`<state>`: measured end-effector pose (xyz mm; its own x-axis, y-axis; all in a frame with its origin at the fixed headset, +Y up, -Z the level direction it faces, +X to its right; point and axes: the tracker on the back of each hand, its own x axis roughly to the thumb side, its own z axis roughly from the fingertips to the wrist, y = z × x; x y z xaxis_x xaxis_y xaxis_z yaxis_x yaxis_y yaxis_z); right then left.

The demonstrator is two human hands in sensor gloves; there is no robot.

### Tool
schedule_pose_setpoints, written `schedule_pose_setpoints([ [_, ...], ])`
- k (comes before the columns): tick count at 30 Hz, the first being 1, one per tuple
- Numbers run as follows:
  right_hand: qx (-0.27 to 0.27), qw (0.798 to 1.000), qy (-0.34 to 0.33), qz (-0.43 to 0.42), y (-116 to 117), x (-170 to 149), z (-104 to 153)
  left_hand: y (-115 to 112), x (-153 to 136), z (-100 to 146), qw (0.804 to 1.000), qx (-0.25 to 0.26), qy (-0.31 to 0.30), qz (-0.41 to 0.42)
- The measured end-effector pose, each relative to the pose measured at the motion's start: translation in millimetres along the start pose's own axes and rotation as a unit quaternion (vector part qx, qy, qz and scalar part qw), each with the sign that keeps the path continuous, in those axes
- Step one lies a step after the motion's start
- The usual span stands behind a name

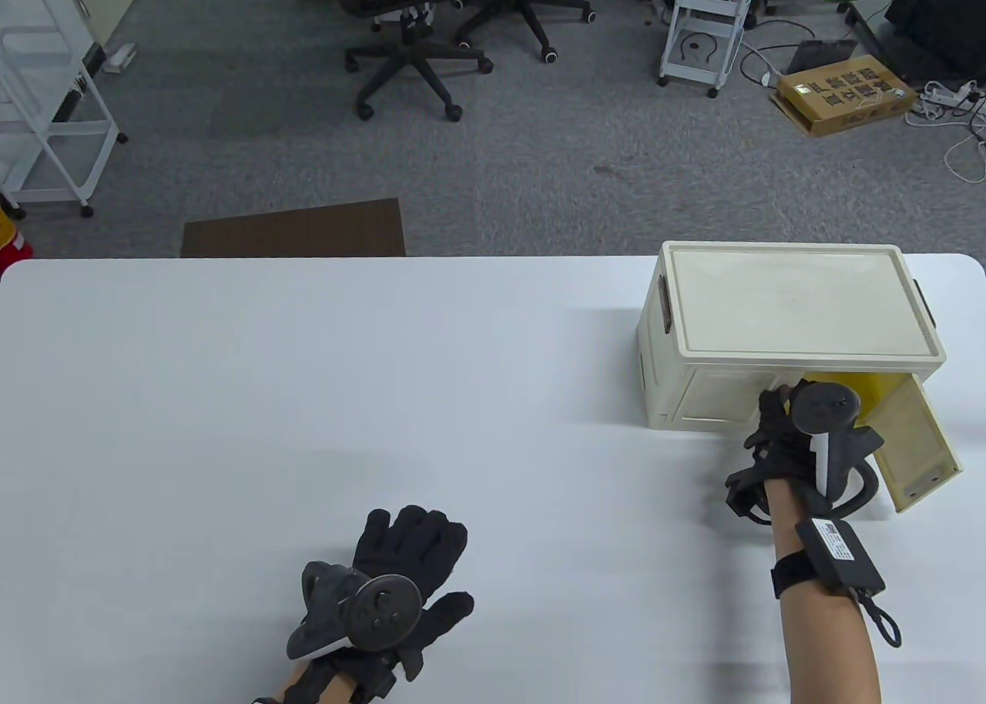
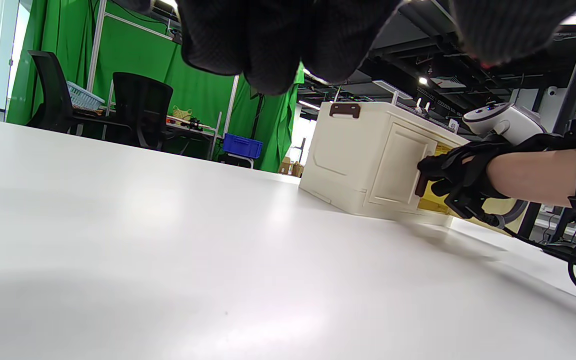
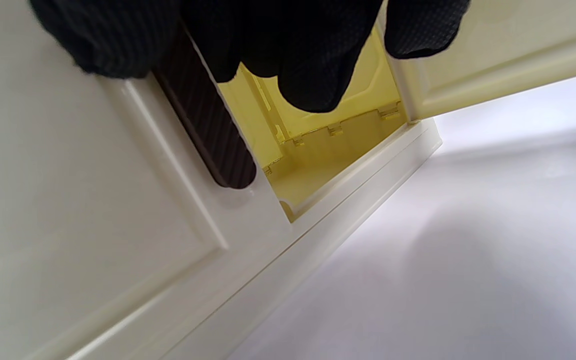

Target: Close cabinet door

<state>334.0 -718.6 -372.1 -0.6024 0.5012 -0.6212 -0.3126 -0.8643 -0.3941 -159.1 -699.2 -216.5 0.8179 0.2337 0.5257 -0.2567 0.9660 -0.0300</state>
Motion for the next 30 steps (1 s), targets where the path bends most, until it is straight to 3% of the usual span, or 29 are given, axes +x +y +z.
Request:
schedule_pose_setpoints([
  [21,-0.002,1.0,-0.002,-0.003,4,-3,0,0,0,0,1.0,-0.002,0.001,0.0],
  [30,0.008,0.997,-0.014,-0.073,-20,-14,9,-3,1,-1,1.0,-0.012,-0.002,-0.003],
])
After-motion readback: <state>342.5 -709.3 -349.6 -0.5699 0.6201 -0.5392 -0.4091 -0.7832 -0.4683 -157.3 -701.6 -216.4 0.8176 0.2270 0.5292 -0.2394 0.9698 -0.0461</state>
